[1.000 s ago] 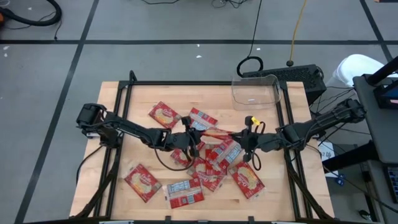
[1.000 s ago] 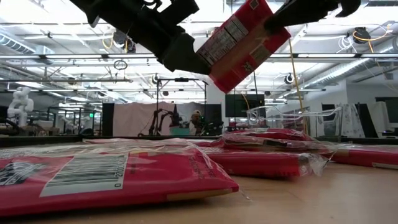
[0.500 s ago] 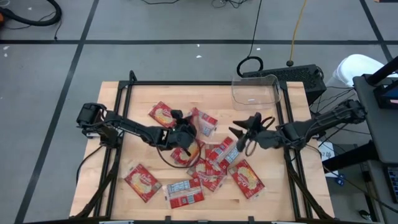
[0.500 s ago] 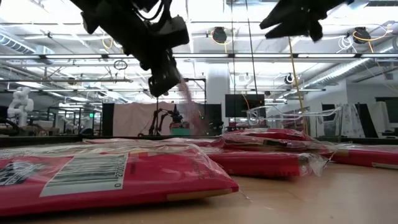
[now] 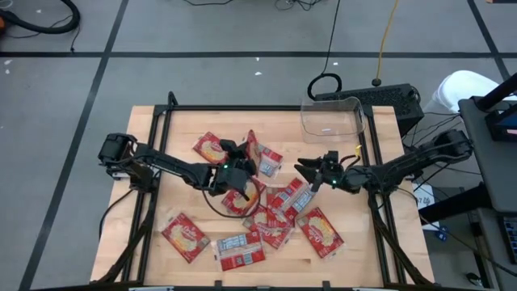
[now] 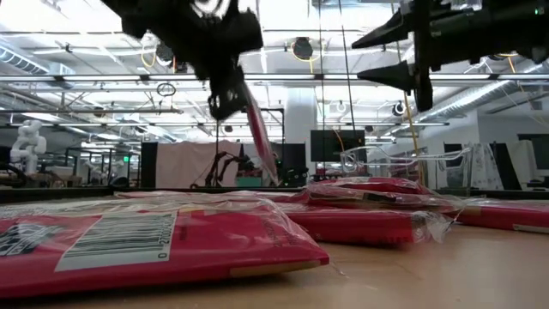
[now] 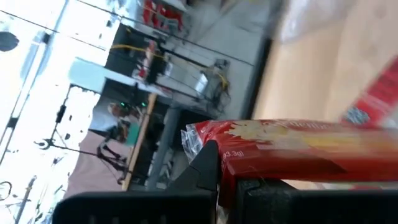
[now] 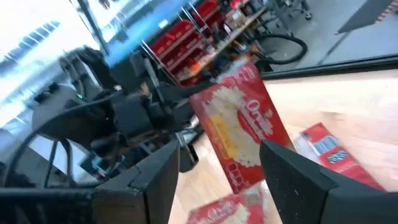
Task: Sort popcorn bags into baskets
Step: Put the red popcorn bag into the transparent bin
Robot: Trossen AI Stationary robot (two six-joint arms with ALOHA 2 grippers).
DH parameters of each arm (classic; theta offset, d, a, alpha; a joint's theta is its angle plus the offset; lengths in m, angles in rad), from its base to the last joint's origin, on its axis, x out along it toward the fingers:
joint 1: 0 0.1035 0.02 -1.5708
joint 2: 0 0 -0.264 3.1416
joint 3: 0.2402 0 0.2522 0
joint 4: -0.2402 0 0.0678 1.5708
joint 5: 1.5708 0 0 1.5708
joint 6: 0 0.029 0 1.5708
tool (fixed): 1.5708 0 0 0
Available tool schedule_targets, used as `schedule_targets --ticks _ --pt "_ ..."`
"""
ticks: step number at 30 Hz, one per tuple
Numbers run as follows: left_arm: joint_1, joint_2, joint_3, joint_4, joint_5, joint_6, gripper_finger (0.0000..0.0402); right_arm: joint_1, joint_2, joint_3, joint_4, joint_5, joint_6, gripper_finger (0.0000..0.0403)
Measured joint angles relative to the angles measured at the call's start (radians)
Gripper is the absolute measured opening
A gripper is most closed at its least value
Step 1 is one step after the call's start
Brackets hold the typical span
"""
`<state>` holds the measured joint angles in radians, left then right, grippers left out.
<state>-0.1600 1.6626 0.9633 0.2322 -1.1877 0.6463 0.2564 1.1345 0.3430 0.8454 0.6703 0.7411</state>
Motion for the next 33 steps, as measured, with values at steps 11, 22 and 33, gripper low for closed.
schedule_targets --ticks 11,22,33 --pt "-0.009 -0.097 0.014 0.412 0.114 0.217 0.0002 -0.080 0.122 0.017 0.059 -0.204 0.003 0.0217" --pt "0.016 -0.101 0.013 0.560 0.190 0.266 0.0002 -0.085 0.304 0.027 0.395 -0.257 -0.018 0.0217" --pt "0.016 -0.100 0.013 0.535 0.237 0.235 0.0003 -0.132 0.407 0.130 0.398 -0.282 -0.067 0.0217"
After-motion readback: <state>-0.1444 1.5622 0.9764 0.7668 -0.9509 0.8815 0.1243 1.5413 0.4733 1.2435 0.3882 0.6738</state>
